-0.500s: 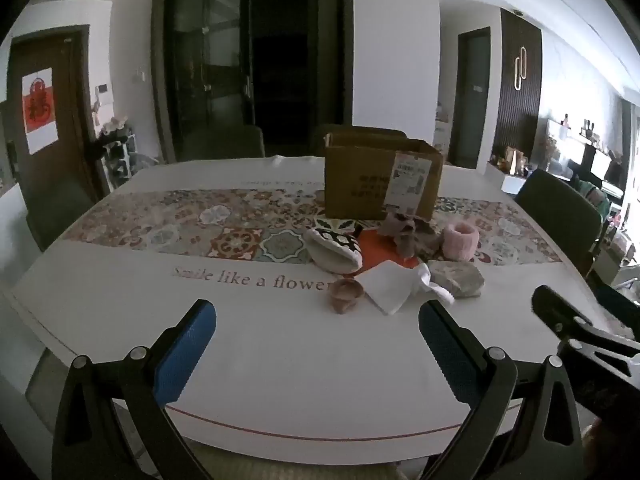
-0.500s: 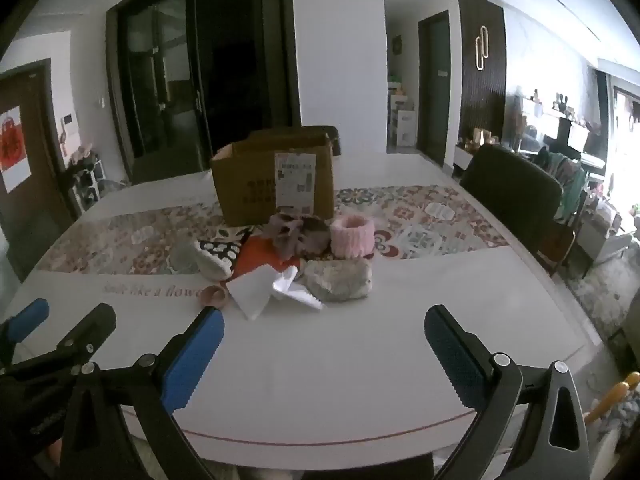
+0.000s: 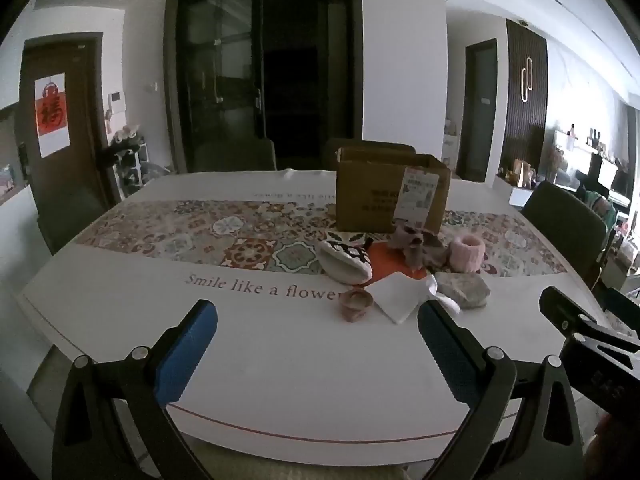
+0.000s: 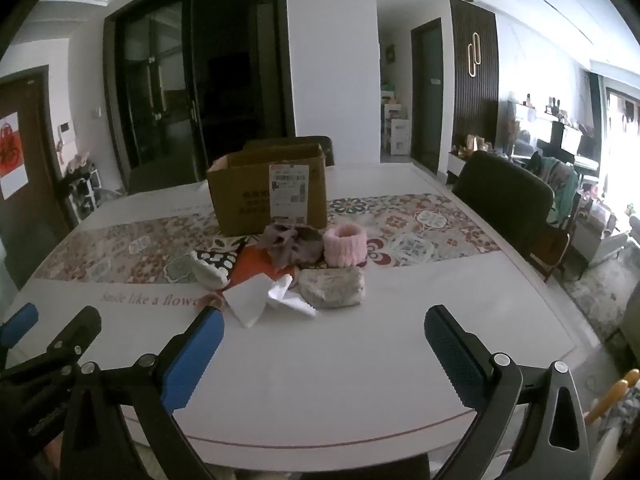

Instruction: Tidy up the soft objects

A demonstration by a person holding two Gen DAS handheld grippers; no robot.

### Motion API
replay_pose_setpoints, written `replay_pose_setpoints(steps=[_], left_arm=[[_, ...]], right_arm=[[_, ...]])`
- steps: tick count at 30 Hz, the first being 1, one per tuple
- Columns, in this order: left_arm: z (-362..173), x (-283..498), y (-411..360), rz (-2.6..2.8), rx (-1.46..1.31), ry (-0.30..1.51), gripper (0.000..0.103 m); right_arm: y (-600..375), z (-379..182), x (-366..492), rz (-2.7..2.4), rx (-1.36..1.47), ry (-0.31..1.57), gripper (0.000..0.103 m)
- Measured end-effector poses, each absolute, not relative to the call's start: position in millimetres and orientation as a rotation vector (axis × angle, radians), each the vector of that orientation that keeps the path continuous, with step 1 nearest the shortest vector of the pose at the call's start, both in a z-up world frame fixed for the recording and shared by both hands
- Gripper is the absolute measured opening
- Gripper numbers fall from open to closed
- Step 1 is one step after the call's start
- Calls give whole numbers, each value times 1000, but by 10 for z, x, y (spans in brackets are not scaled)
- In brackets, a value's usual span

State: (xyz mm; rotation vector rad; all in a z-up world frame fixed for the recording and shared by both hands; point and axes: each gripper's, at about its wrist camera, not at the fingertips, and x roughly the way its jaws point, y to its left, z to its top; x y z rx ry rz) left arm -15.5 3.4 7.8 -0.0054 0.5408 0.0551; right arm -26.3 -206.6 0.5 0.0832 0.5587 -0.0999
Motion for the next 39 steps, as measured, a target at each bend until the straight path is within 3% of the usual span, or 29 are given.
replay_pose_setpoints(steps=[39], left_arm=[[65, -153, 67, 56, 1, 553, 103]], right_arm=[[-2022, -10, -313, -104, 76, 565, 102]])
